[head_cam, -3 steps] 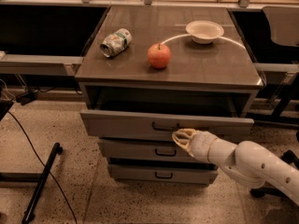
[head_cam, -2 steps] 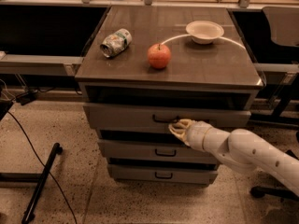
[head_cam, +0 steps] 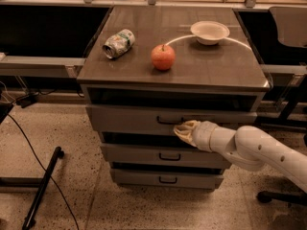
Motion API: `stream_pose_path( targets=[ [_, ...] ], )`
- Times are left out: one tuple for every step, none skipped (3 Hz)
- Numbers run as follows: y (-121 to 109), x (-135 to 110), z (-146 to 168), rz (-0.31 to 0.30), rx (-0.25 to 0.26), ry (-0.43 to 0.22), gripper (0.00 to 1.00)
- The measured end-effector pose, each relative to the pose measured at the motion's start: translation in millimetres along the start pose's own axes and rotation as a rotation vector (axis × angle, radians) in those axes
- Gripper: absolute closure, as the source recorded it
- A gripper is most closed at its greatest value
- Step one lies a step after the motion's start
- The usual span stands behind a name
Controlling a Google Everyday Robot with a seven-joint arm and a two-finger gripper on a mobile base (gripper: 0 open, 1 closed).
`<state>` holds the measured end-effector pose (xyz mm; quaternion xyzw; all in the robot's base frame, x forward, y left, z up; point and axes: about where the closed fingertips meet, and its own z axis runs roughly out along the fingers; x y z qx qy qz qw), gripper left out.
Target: Close top drawer
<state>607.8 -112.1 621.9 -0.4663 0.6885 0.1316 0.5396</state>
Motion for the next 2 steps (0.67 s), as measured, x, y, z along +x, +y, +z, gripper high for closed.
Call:
stream_pose_path(
  targets=[
    [25,28,-31,0.047,-0.057,0.016,1.0],
    [56,36,-91,0.089,-0.094,-0.031,1.0]
  ],
)
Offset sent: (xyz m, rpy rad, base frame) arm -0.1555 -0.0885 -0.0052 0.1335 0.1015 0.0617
